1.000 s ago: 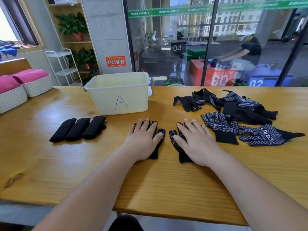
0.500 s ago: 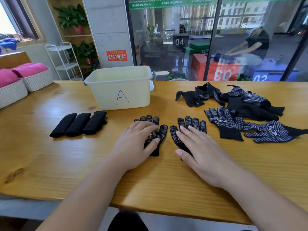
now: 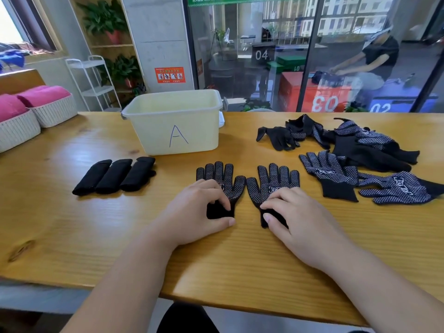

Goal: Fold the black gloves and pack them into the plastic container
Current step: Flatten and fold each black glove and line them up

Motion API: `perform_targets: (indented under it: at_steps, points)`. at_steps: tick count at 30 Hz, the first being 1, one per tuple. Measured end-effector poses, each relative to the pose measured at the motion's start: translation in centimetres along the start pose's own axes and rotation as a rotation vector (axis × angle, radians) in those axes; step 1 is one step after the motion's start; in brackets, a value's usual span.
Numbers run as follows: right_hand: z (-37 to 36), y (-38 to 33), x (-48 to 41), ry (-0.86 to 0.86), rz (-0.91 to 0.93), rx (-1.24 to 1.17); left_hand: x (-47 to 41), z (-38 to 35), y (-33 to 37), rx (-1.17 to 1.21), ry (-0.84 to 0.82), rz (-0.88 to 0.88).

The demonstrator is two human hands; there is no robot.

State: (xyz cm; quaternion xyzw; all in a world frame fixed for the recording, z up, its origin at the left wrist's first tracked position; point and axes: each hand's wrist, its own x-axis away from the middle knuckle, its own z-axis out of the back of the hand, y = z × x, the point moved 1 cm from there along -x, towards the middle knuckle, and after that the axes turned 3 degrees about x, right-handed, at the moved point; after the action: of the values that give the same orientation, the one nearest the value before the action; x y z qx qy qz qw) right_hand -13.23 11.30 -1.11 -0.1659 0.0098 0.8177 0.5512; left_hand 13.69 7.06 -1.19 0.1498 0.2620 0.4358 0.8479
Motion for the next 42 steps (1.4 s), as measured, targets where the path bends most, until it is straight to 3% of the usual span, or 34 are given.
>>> perform_targets:
  at_steps: [8, 13, 18, 24, 27, 30, 33, 37, 39, 42]
  points:
    - [-0.1, -0.2, -0.1, -0.032, 0.007, -0.033, -0.1, 0.0, -0.2, -0.02, 0.047, 0.007]
    - [-0.1, 0.1, 0.0, 0.038, 0.013, -0.144, -0.2, 0.0, -0.2, -0.008, 0.173, 0.076]
    - [0.3, 0.1, -0.2, 0.188, -0.025, -0.323, -0.8, 0.4, 2.3, 0.371, 0.376, 0.179]
    - [0.6, -0.6, 0.1, 0.107, -0.012, -0.513, -2.8, -1.2, 6.4, 0.715, 0.34, 0.176]
    - [0.6, -0.7, 0.0, 0.18, -0.042, -0.514, -3.9, -2.4, 7.4, 0.759, 0.315, 0.191]
    - [0.5, 0.4, -0.3, 0.354, -0.158, -0.57, -4.8, -2.8, 7.8, 0.653, 0.321, 0.162]
    - [1.3, 2.0, -0.5, 0.46, -0.298, -0.768, -5.2, -2.9, 6.8, 0.387, 0.343, 0.161]
    - [2.6, 4.5, -0.4, 0.594, -0.405, -0.885, -5.3, -3.2, 4.0, 0.031, 0.099, 0.161]
    - [2.7, 6.1, -0.4, 0.569, -0.471, -0.814, -5.0, -3.5, 2.8, -0.037, -0.021, 0.128]
    - [3.2, 7.0, -0.5, 0.492, -0.497, -0.583, -4.2, -3.8, 1.8, -0.149, -0.067, 0.036]
